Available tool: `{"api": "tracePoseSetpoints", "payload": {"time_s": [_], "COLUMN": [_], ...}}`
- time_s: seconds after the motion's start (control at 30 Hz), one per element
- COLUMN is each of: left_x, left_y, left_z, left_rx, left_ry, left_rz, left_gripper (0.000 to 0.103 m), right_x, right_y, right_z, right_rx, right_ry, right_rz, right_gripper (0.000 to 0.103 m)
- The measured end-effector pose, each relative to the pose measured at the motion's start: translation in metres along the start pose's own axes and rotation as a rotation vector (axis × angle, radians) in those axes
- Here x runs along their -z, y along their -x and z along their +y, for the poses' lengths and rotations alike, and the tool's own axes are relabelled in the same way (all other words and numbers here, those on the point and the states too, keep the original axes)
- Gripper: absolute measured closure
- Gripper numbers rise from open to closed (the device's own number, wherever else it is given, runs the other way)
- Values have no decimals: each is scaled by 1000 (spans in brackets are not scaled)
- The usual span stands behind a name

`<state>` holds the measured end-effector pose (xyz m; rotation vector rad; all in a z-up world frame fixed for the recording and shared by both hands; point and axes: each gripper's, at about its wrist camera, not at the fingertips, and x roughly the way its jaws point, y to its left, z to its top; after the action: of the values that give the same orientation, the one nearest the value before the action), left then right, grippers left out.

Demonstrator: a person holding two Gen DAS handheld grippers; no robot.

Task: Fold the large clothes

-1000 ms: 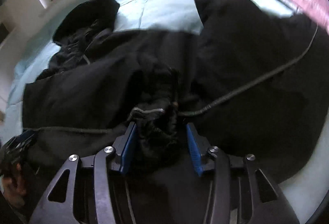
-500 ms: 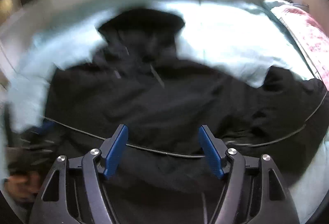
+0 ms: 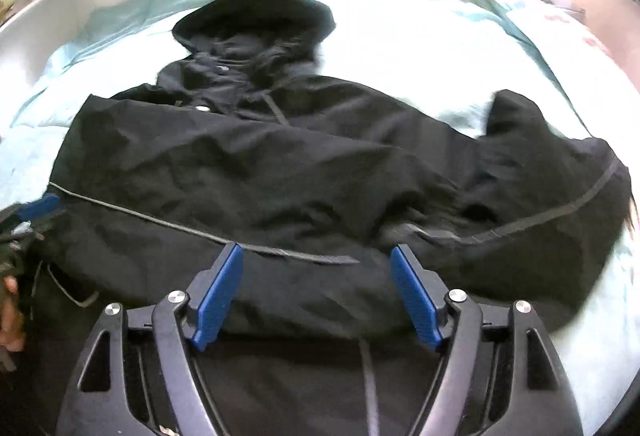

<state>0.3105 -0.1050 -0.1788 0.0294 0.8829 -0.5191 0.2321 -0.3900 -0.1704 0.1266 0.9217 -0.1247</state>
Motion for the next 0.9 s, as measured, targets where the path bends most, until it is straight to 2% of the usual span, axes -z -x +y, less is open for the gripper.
{"api": "tracePoseSetpoints", "payload": {"time_s": [0.07, 0.1, 0.13, 0.17, 0.23, 0.3, 0.43, 0.5, 0.57, 0.6, 0.67, 0.77, 0.9], "left_x": [0, 3, 8, 12, 15, 13, 9, 7, 2, -3, -10, -17, -23], "left_y": [-9, -29, -46, -56, -59, -55, -32, -14, -4, 0, 3, 1, -25], "left_z": [-5, -4, -1, 1, -5, -9, -13, -27, -54, -73, -108, -182, -259], "left_rx": [-26, -83, -115, -123, -158, -183, -198, -162, -115, -82, -27, 60, 143], "left_ry": [0, 1, 5, 4, -41, -52, 12, 27, 19, 6, -31, -123, -197], "left_rz": [31, 108, 168, 185, 156, 165, 163, 132, 108, 96, 84, 59, 45], "left_gripper": [31, 31, 31, 31, 29, 29, 29, 29, 29, 29, 29, 29, 29], "right_x": [12, 20, 28, 32, 36, 38, 40, 52, 61, 68, 76, 78, 71], "right_y": [-18, -32, -40, -41, -37, -33, -27, -13, -3, 10, 32, 68, 105], "right_z": [-15, -15, -15, -13, -5, -2, -14, -29, -42, -47, -59, -99, -166], "right_rx": [-5, -18, -26, -20, 13, 27, -63, -168, -264, -277, -276, -275, -151], "right_ry": [-21, -15, -2, 11, 27, 37, -24, -70, -53, -31, -6, -27, -86], "right_rz": [72, 115, 120, 91, 69, 67, 102, 170, 221, 224, 202, 133, 24], "right_gripper": [25, 25, 25, 24, 24, 24, 23, 22, 23, 23, 23, 23, 23]}}
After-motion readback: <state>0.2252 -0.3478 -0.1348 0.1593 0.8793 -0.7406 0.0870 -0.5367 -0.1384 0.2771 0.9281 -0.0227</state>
